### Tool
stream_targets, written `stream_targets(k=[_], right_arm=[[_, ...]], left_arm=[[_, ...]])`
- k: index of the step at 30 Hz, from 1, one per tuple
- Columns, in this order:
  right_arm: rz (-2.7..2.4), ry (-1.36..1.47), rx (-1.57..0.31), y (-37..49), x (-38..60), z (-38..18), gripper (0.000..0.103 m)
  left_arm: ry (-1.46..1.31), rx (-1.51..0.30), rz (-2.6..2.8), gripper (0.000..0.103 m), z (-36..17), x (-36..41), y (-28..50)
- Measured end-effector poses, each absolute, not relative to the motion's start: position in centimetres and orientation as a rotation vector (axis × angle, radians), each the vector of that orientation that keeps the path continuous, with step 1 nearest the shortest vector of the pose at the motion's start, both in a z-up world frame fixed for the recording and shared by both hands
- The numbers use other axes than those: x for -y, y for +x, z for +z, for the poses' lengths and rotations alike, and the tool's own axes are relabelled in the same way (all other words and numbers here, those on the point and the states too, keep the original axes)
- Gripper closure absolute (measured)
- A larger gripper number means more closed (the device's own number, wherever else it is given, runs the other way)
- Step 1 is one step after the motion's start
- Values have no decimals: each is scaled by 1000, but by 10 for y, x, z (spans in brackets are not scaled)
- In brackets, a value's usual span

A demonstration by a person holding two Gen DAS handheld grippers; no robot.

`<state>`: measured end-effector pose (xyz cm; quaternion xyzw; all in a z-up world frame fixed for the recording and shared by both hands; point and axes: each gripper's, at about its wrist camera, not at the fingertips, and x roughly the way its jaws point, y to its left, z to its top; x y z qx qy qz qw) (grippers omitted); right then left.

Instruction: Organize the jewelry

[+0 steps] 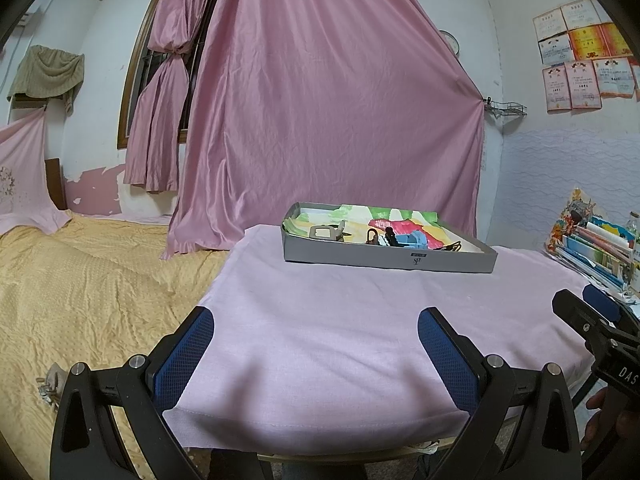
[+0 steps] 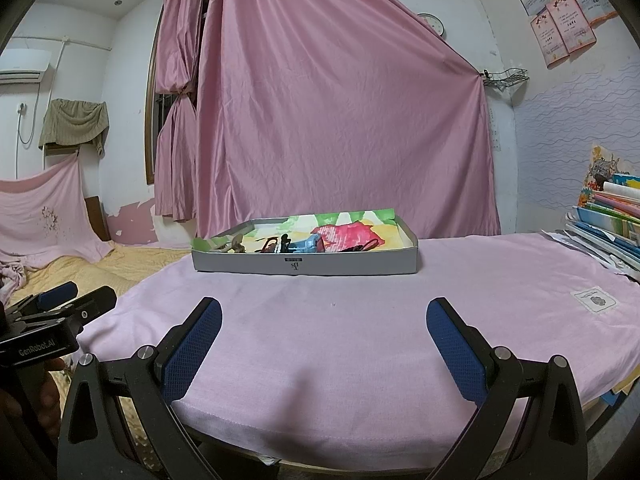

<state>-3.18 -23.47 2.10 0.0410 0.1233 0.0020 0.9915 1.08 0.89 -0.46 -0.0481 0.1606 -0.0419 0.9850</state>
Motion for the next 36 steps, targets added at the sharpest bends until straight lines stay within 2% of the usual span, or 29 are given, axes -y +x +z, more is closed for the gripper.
stream_targets(k=[36], right_arm=[[0,81,-260,-28,235,23,2]], left_arm=[[-29,-313,-60,0,2,-1,9]])
